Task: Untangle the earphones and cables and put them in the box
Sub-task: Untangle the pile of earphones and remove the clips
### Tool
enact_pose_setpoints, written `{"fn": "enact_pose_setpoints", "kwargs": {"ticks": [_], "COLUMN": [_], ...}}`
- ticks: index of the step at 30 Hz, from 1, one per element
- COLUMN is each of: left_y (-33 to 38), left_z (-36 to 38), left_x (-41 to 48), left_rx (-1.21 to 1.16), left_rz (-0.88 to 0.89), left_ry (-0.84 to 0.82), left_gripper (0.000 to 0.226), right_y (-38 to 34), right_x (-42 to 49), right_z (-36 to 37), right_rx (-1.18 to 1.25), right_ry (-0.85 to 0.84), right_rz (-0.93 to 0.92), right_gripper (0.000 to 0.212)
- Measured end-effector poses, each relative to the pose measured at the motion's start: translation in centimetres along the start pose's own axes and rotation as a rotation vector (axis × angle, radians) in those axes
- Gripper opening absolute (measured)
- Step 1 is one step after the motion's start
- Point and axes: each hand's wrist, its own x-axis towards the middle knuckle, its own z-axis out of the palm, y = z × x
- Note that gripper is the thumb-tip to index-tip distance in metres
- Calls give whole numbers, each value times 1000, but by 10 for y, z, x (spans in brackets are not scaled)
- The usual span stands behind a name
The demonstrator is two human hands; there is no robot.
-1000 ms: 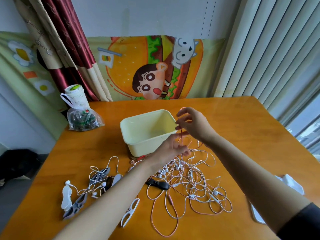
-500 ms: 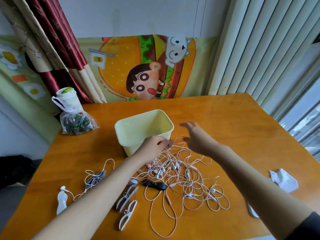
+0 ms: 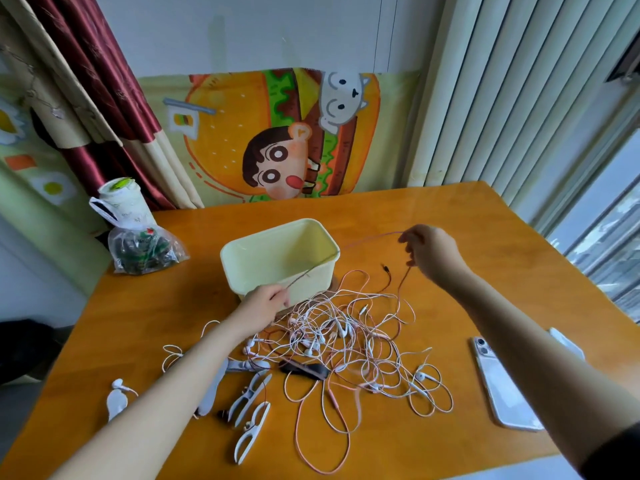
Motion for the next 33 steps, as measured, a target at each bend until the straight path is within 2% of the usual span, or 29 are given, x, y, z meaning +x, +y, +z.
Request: {"fn": "enact_pose_setpoints", "kwargs": {"ticks": [2, 4, 6, 7, 9, 11, 13, 15, 16, 18, 21, 24, 28, 31, 33], "left_y": [-15, -18, -4, 9, 41, 77, 109, 129, 133, 128, 95, 50, -6, -13, 10], "left_z": [0, -1, -2, -3, -5, -8, -14, -23, -27, -30, -17, 10, 42, 45, 35], "left_x": [1, 2, 1, 0, -1, -6, -12, -15, -15, -11, -1, 7, 10, 10, 11], "left_rx": [39, 11, 4, 15, 24, 17, 12, -25, -47, -99, -150, -143, -32, -47, -155], "left_rz": [-69, -75, -7, 48, 180, 326, 456, 544, 562, 537, 400, 211, 36, 18, 79], "left_ry": [11, 36, 79, 97, 114, 112, 131, 193, 221, 209, 72, -52, -178, -154, -28], "left_gripper": [30, 28, 26, 25, 25, 26, 27, 27, 26, 19, 23, 33, 32, 32, 30], "right_y": [11, 19, 18, 13, -9, -37, -59, -73, -75, -74, -63, -47, -35, -31, -27], "right_x": [7, 8, 1, -4, -19, -33, -42, -44, -44, -42, -39, -29, -13, -6, -3], "right_z": [-11, -16, -14, -9, 3, 15, 21, 18, 15, 10, 8, 2, -21, -29, -29], "right_rx": [-96, -245, -477, -554, -455, -276, -149, 4, 35, 10, -60, -80, -64, -117, -251], "right_ry": [85, 100, 0, -73, -188, -251, -272, -241, -206, -162, -133, -8, 146, 219, 238], "right_rz": [45, 55, 53, 23, -97, -298, -460, -496, -505, -520, -495, -371, -221, -186, -137], "right_gripper": [23, 24, 28, 37, 57, 61, 40, 6, 7, 14, 22, 23, 25, 27, 26]}}
